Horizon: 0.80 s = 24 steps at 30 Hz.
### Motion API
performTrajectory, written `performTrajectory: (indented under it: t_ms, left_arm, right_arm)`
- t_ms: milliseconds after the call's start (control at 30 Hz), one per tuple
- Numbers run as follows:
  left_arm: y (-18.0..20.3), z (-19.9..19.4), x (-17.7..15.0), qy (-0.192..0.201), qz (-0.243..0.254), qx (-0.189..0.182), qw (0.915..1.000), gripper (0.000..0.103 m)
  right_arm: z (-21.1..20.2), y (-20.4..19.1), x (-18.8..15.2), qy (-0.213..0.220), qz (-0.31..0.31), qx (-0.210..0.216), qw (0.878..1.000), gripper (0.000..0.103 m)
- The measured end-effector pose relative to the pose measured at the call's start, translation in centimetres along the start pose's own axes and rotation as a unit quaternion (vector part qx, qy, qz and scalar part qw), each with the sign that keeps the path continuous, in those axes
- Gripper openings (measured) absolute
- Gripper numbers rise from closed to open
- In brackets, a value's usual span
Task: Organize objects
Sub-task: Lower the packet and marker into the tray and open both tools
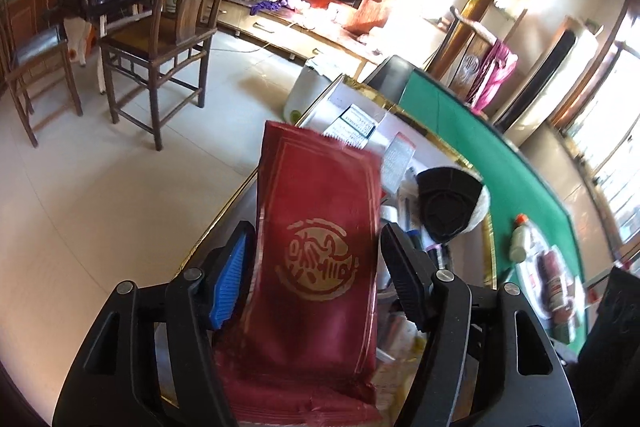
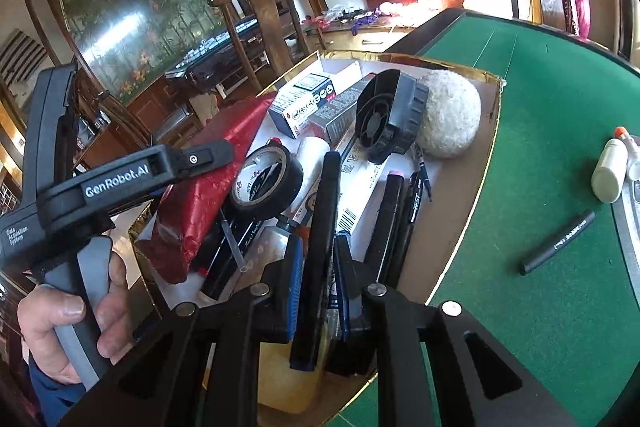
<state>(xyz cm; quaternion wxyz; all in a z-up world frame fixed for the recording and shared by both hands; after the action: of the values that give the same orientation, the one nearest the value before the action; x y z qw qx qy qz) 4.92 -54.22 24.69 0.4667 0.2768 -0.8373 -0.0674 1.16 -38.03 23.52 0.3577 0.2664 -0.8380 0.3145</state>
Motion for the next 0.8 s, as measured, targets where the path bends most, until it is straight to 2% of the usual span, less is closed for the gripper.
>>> performTrajectory:
  t_ms: [167, 333, 400, 500, 600, 800]
  left_arm:
    - [1.2, -2.3, 0.6, 0.025, -0.001, -0.013, 0.9996, 0.066]
    - [4.8, -4.8, 0.6, 0.042, 0.025, -0.038, 0.9981, 0.066]
    - [6.7, -5.4, 0.0, 0.039, 0.042, -0.053, 0.9969, 0.066]
    - [9.8, -5.7, -1.5, 0.027, 0.073, -0.069, 0.9946, 0.066]
    - [13.3, -5.0, -4.1, -0.002, 0.109, -0.089, 0.9901, 0.066]
    - [20.2, -2.6, -8.8, -0.065, 0.186, -0.120, 0.9730, 0.066]
  right_arm:
    - [-2.2, 0.6, -0.1, 0.017, 0.015, 0.011, 1.000, 0.015]
    - [-5.9, 3.3, -0.4, 0.033, 0.025, 0.003, 0.999, 0.015]
    - [-7.6, 4.7, -0.6, 0.038, 0.027, -0.005, 0.999, 0.021]
    - [-10.5, 7.5, -0.8, 0.054, 0.035, -0.022, 0.998, 0.028]
    - [-13.9, 10.5, -1.2, 0.068, 0.040, -0.041, 0.996, 0.030]
    - [-21.2, 17.4, -2.0, 0.111, 0.044, -0.103, 0.987, 0.032]
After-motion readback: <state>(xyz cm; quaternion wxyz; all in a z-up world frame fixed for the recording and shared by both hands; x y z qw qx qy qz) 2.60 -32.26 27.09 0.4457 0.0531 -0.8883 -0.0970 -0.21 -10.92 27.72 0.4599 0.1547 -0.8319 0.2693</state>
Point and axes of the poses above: each gripper's, at about its wrist camera, not at the fingertips, and z roughly the way its jaws point, y to its right, x to its top, the point moved 5 cm from there along z, roughly the way its jaws point, and after that the axes turned 12 degrees about y, right-handed, at the moved point
